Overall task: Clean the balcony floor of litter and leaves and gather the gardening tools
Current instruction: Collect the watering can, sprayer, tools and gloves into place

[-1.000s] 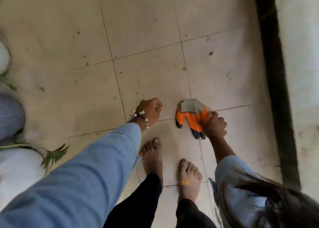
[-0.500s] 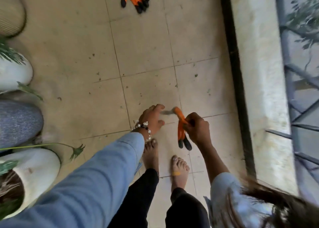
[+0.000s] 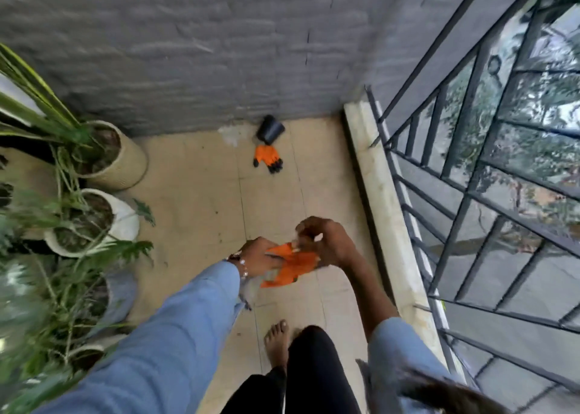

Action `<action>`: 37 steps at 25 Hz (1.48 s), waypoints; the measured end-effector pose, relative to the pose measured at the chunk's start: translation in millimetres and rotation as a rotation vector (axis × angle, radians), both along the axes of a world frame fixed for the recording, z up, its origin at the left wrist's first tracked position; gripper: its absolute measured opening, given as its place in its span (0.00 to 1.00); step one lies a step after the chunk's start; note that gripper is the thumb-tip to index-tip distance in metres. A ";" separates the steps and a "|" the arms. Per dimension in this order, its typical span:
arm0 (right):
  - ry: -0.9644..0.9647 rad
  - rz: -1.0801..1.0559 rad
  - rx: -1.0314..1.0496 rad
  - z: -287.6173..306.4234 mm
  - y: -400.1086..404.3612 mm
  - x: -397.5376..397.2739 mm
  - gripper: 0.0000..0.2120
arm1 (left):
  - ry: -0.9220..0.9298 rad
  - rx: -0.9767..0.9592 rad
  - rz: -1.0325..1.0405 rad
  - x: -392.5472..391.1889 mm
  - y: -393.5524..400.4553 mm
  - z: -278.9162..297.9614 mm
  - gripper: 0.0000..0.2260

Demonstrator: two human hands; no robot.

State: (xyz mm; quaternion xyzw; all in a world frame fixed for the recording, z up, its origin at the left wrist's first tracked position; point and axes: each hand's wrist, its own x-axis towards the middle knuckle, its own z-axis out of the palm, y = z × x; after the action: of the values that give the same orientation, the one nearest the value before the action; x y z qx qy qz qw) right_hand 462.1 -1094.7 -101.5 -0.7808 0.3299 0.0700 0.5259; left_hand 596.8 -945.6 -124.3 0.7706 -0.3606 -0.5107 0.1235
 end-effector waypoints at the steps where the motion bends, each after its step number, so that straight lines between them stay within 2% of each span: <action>1: -0.022 -0.110 -0.110 8.7 -4.3 12.5 0.10 | -0.078 -0.095 -0.020 10.2 5.5 2.4 0.12; 3: -0.058 -0.324 -0.218 16.2 -14.3 35.0 0.10 | -0.138 -0.150 0.050 29.6 4.9 -0.4 0.20; 4: -0.057 -0.400 -0.195 14.5 -19.1 45.0 0.10 | -0.056 -0.072 0.169 33.1 -0.2 -3.0 0.26; 6: 0.005 -0.481 -0.103 3.9 -35.2 70.3 0.10 | 0.003 -0.258 0.522 59.1 -15.7 -1.6 0.33; 7: 0.039 -0.496 -0.051 -5.8 -44.1 83.2 0.10 | 0.340 -0.343 0.839 81.1 -21.7 -2.4 0.32; 8: 0.076 -0.489 -0.007 -16.8 -53.6 97.0 0.09 | 0.420 -0.407 1.027 99.6 -29.5 -1.1 0.31; 9: 0.129 -0.454 0.020 -28.5 -63.5 110.5 0.08 | 0.445 -0.368 1.182 120.6 -36.9 2.5 0.31; 10: 0.200 -0.414 0.038 -42.9 -75.7 125.5 0.08 | 0.479 -0.242 1.265 145.9 -44.4 -7.3 0.29; 14: 0.390 -0.318 0.072 -90.5 -122.0 185.1 0.10 | 0.387 -0.146 1.175 232.5 -103.3 -33.8 0.19; 16: 0.454 -0.249 0.038 -123.6 -148.2 222.4 0.10 | 0.396 -0.091 1.243 276.2 -126.1 -68.5 0.14; 18: 0.486 -0.203 0.017 -161.5 -169.8 260.9 0.10 | 0.288 -0.033 1.314 310.7 -144.1 -115.2 0.05; 19: 0.495 -0.171 0.006 -185.8 -177.4 279.0 0.11 | 0.171 -0.020 1.320 324.0 -157.4 -139.9 0.07; 20: 0.492 -0.144 -0.004 -210.6 -185.1 296.5 0.11 | 0.120 -0.079 1.381 335.3 -168.5 -162.3 0.14; 21: 0.491 -0.121 -0.018 -234.5 -191.0 313.5 0.12 | 0.099 -0.093 1.394 346.8 -174.5 -182.4 0.21; 22: 0.492 -0.090 -0.034 -266.6 -194.9 330.5 0.14 | 0.110 -0.171 1.304 357.1 -181.8 -212.7 0.24; 23: 0.484 -0.047 -0.056 -302.5 -198.3 346.2 0.15 | 0.202 -0.078 1.311 366.6 -186.7 -237.6 0.22; 24: 0.474 0.005 -0.083 -339.7 -201.3 361.4 0.16 | 0.167 -0.046 1.293 375.5 -187.7 -277.9 0.18; 26: 0.471 0.101 -0.122 -417.5 -205.1 383.9 0.18 | -0.031 -0.016 1.124 400.2 -182.1 -346.6 0.17; 27: 0.474 0.124 -0.142 -440.0 -209.3 389.2 0.19 | 0.001 0.024 1.042 406.8 -179.3 -368.8 0.18; 29: 0.497 0.153 -0.215 -511.9 -211.4 400.9 0.23 | 0.193 0.069 1.046 422.0 -176.2 -433.2 0.21; 30: 0.535 0.173 -0.269 -523.7 -214.3 400.3 0.27 | 0.253 0.060 1.015 427.0 -179.6 -435.5 0.21; 33: 0.686 0.226 -0.430 -590.7 -205.4 410.9 0.34 | 0.350 0.115 1.160 446.2 -173.9 -492.4 0.15; 35: 0.694 0.266 -0.562 -609.3 -198.5 412.8 0.28 | 0.274 0.218 1.139 456.9 -174.2 -512.5 0.10; 36: 0.661 0.290 -0.604 -612.3 -198.5 413.2 0.23 | 0.205 0.218 1.060 458.3 -173.9 -517.7 0.11; 37: 0.632 0.313 -0.604 -609.2 -202.4 413.7 0.20 | 0.233 0.192 1.075 460.8 -172.2 -516.7 0.13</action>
State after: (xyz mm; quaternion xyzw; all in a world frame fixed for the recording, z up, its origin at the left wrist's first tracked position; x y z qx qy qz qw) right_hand 875.8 -1297.1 -710.7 -0.8799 0.3578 0.2837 0.1316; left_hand 1057.6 -1117.8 -641.0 0.7924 0.1474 -0.4881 0.3349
